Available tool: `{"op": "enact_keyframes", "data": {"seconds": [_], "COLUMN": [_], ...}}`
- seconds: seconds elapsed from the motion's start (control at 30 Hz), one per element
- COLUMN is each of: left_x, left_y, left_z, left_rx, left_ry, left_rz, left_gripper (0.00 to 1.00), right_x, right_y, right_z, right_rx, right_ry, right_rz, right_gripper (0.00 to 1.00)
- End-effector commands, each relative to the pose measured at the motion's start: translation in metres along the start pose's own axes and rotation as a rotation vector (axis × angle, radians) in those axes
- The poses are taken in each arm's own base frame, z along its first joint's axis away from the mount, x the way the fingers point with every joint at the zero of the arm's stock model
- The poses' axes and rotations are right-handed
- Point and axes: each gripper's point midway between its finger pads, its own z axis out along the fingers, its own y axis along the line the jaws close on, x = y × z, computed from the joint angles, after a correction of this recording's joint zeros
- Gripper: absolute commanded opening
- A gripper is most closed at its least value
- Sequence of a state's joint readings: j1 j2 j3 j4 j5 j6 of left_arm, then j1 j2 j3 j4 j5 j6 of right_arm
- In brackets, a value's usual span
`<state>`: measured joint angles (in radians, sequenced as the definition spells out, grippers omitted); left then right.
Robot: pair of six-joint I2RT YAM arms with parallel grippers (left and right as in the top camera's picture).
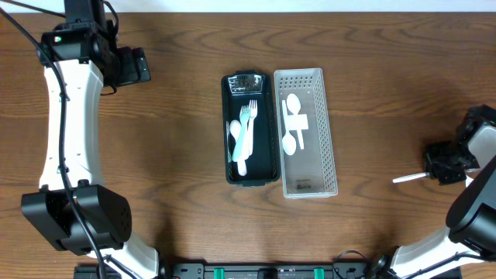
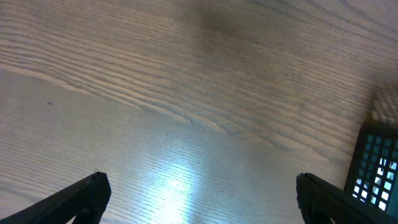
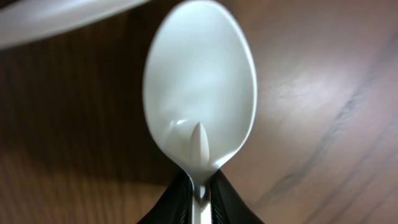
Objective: Pack container
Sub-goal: 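Carry the spoon with the right gripper into the white basket and release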
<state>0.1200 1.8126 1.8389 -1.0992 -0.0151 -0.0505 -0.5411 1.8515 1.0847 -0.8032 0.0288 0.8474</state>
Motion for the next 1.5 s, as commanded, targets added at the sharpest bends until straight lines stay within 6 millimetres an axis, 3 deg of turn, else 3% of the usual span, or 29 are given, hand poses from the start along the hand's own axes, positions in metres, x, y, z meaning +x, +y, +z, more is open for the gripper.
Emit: {"op": "enact_keyframes", "data": {"seconds": [0.0, 0.1, 0.2, 0.33, 0.47, 0.6, 0.73, 1.03, 1.13, 1.3, 1.4, 1.47], "left_x": [0.002, 0.002, 0.002, 0.002, 0.002, 0.003, 0.003, 0.003, 0.003, 0.003, 0.004, 0.004], "left_y": [0.003, 0.003, 0.003, 0.003, 0.003, 0.003, 0.003, 0.003, 0.003, 0.003, 0.004, 0.004], "left_z": [0.006, 0.006, 0.006, 0.006, 0.006, 0.006, 0.006, 0.006, 0.006, 0.006, 0.006, 0.006], "left_rx": [-0.016, -0.016, -0.016, -0.016, -0.016, -0.016, -0.016, -0.016, -0.016, -0.016, -0.017, -0.017], "left_ry": [0.017, 0.017, 0.018, 0.018, 0.018, 0.02, 0.022, 0.022, 0.023, 0.023, 0.024, 0.026], "left_rz": [0.012, 0.011, 0.011, 0.012, 0.012, 0.012, 0.012, 0.012, 0.012, 0.012, 0.012, 0.012], "left_gripper": [0.98, 0.98, 0.98, 0.98, 0.98, 0.98, 0.98, 0.98, 0.98, 0.98, 0.98, 0.98], "right_x": [0.01, 0.017, 0.033, 0.084, 0.147, 0.208, 0.25, 0.296, 0.302, 0.303, 0.291, 0.267], "right_y": [0.028, 0.062, 0.108, 0.163, 0.192, 0.198, 0.195, 0.181, 0.18, 0.19, 0.203, 0.213], "right_z": [-0.017, -0.052, -0.107, -0.183, -0.222, -0.218, -0.189, -0.088, -0.073, -0.084, -0.113, -0.146], "right_rx": [-0.074, -0.184, -0.341, -0.546, -0.64, -0.656, -0.589, -0.343, -0.318, -0.361, -0.398, -0.406], "right_ry": [-0.01, -0.06, -0.134, -0.222, -0.271, -0.251, -0.192, -0.018, -0.001, -0.034, -0.1, -0.195], "right_rz": [-0.065, -0.154, -0.332, -0.648, -0.918, -1.12, -1.265, -1.465, -1.498, -1.515, -1.493, -1.415], "right_gripper": [0.13, 0.11, 0.06, 0.01, 0.01, 0.02, 0.01, 0.03, 0.13, 0.4, 0.45, 0.45]}}
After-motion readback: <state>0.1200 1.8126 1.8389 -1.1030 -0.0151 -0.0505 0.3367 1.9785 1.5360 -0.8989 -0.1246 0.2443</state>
